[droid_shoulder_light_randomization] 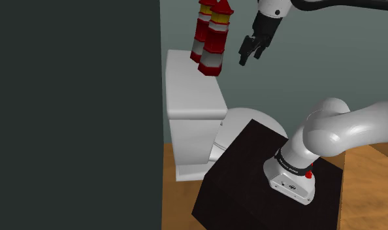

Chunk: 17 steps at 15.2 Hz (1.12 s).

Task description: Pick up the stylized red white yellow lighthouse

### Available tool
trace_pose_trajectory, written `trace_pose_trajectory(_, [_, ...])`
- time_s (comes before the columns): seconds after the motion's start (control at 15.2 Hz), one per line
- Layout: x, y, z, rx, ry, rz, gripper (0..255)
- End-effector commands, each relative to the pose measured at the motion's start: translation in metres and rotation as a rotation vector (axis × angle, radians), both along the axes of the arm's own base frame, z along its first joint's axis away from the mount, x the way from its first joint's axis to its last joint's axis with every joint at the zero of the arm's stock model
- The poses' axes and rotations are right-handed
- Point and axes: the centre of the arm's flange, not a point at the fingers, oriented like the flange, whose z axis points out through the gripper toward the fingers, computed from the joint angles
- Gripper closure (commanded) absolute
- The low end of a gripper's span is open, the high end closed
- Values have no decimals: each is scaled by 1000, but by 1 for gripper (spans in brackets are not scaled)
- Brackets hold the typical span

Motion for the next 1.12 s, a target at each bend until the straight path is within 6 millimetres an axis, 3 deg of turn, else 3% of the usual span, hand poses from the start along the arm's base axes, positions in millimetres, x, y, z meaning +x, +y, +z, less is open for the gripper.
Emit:
trace_pose_trajectory(0.0, [0, 0, 0, 0, 0, 0, 0])
trace_pose_trajectory(0.53, [64, -33, 30, -166, -97, 124, 0])
trace_pose_trajectory(1.06, [128, -53, 71, -332, -195, 248, 0])
